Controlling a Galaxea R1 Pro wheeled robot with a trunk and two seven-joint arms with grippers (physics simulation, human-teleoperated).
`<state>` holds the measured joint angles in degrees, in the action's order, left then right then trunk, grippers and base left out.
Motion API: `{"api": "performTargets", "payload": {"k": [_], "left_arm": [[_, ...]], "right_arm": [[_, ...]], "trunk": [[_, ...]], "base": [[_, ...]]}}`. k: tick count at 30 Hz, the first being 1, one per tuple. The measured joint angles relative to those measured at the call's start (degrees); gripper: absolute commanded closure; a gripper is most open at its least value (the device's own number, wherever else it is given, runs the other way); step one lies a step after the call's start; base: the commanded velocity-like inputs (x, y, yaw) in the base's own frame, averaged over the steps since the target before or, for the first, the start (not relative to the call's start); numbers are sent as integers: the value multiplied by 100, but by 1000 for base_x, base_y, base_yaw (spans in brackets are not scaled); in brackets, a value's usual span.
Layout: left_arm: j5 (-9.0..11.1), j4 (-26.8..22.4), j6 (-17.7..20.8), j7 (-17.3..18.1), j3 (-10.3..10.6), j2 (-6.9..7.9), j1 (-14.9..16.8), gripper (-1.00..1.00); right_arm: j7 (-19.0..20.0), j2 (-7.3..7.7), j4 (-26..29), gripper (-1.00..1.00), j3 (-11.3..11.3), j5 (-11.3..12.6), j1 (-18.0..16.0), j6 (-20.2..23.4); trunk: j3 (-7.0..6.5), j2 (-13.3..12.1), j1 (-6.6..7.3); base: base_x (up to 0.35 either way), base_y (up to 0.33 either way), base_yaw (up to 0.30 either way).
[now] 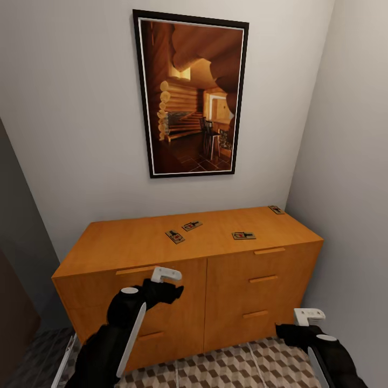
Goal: Take the four mousetraps from the cabinet in the bathroom and place them on the bathroom floor. Make sure all four end up on the same floor surface, and ensure that at least two of them are either under or directly next to the same bathroom sink.
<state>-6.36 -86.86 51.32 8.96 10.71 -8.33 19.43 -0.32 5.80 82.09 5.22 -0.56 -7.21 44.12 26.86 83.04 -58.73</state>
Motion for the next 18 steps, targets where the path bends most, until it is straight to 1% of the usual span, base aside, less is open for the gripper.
{"api": "performTargets", "payload": {"k": [1, 2, 8, 13, 14, 18], "left_arm": [[17, 3, 8, 8, 3, -14, 86, -100], [15, 3, 8, 8, 2, -14, 89, -100], [169, 20, 54, 215, 13, -94, 637, -100], [266, 23, 261, 418, 18, -135, 1173, -100], [263, 23, 263, 419, 18, -135, 1177, -100], [390, 27, 427, 517, 20, -149, 1578, -100]], "right_arm": [[0, 1, 2, -100, 1, 0, -69, 47], [0, 2, 2, -100, 2, 0, -71, 48], [0, 5, 17, -100, 17, -1, -500, 354], [0, 8, 125, -100, 22, -2, -815, 615], [0, 9, 126, -100, 22, -1, -816, 617], [-5, 15, 391, -100, 24, -5, -973, 875]], "trunk": [[0, 0, 0], [0, 0, 0], [0, 0, 0], [0, 0, 0], [0, 0, 0], [0, 0, 0]], "base": [[0, 0, 0], [0, 0, 0], [0, 0, 0], [0, 0, 0], [0, 0, 0], [0, 0, 0]]}}
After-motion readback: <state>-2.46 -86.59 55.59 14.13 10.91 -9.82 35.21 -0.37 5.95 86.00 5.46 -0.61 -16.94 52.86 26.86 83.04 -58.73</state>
